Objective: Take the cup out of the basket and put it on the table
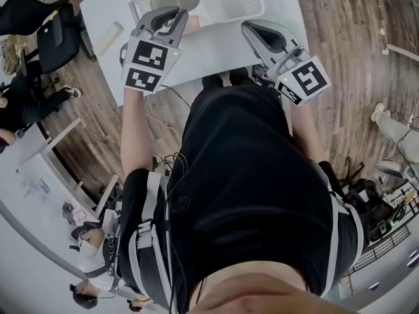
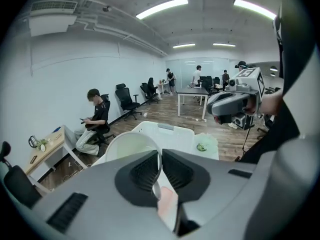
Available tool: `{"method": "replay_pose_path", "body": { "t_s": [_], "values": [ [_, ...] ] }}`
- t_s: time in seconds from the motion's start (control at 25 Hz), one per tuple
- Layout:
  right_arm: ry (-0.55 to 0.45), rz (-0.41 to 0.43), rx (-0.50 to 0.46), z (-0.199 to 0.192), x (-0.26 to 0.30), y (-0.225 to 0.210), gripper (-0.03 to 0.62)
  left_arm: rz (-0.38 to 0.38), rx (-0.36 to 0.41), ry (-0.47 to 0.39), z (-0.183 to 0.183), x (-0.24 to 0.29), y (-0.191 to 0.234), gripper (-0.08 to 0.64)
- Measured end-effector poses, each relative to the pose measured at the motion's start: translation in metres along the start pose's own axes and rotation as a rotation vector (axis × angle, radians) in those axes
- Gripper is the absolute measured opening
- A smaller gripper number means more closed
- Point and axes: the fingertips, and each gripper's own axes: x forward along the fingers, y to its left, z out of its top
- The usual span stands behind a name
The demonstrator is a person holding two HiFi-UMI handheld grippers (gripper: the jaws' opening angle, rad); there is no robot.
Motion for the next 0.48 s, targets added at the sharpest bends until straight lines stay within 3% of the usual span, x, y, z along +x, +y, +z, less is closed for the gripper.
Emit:
{"method": "replay_pose_path", "body": {
  "t_s": [0.48],
  "values": [
    [0.067,0.199,-0.073,-0.002,0.046,0.081,0.018,0.138,-0.152,-0.249,-0.042,-0.095,-0.033,0.045]
  ]
}}
